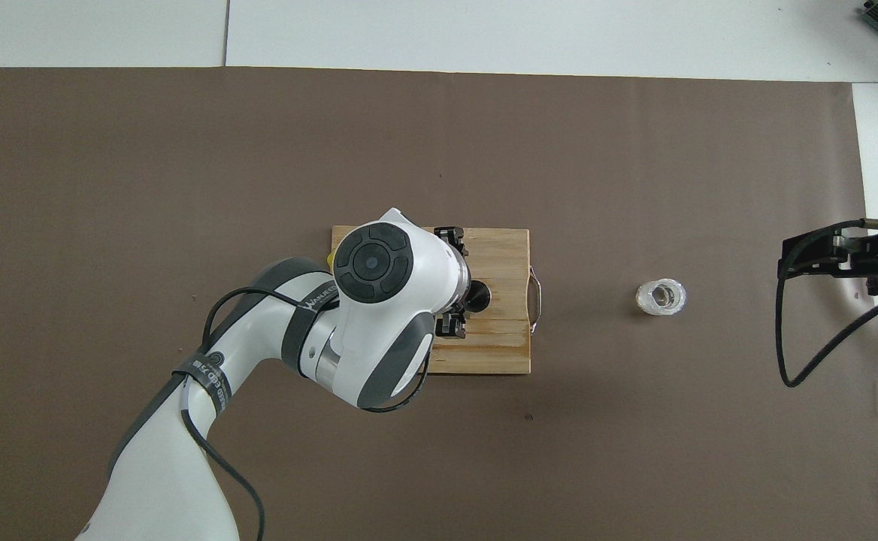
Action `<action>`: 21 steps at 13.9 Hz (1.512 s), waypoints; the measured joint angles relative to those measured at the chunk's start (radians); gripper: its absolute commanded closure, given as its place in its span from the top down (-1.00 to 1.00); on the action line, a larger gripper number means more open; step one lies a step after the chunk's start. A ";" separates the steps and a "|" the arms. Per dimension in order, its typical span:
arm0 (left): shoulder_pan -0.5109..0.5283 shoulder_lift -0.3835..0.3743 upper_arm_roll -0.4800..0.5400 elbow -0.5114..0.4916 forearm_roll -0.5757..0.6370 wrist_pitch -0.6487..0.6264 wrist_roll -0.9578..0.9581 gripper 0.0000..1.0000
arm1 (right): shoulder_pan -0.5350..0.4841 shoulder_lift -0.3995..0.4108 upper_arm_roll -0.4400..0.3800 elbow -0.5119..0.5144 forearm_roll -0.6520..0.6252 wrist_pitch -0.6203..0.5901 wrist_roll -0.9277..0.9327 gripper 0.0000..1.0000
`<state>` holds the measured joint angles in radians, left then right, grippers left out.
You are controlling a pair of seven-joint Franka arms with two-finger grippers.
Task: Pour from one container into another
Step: 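Lower the jigger onto the board center and open the left gripper, then retract the left gripper while the right gripper reaches the white cup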
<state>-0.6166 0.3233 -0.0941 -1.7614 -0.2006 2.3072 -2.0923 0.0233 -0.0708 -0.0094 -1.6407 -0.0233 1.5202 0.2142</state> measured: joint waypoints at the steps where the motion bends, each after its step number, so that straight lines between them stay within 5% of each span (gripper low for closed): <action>1: 0.008 -0.016 0.001 0.006 0.016 -0.028 0.001 1.00 | 0.000 0.000 0.000 0.000 0.000 0.000 0.000 1.00; 6: 0.042 -0.082 0.005 0.027 0.069 -0.174 0.058 1.00 | 0.000 0.000 0.000 0.000 0.000 0.000 0.000 1.00; 12: 0.164 -0.134 0.008 0.029 0.125 -0.324 0.381 1.00 | -0.003 0.000 -0.002 -0.002 0.000 -0.006 -0.022 1.00; 21: 0.389 -0.228 0.009 0.023 0.139 -0.430 0.952 1.00 | 0.002 0.001 -0.001 -0.136 0.000 0.131 -0.408 1.00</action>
<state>-0.2275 0.0953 -0.0848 -1.7385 -0.0618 1.8773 -1.1404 0.0248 -0.0703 -0.0100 -1.7763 -0.0230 1.6508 -0.1936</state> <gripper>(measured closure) 0.000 0.000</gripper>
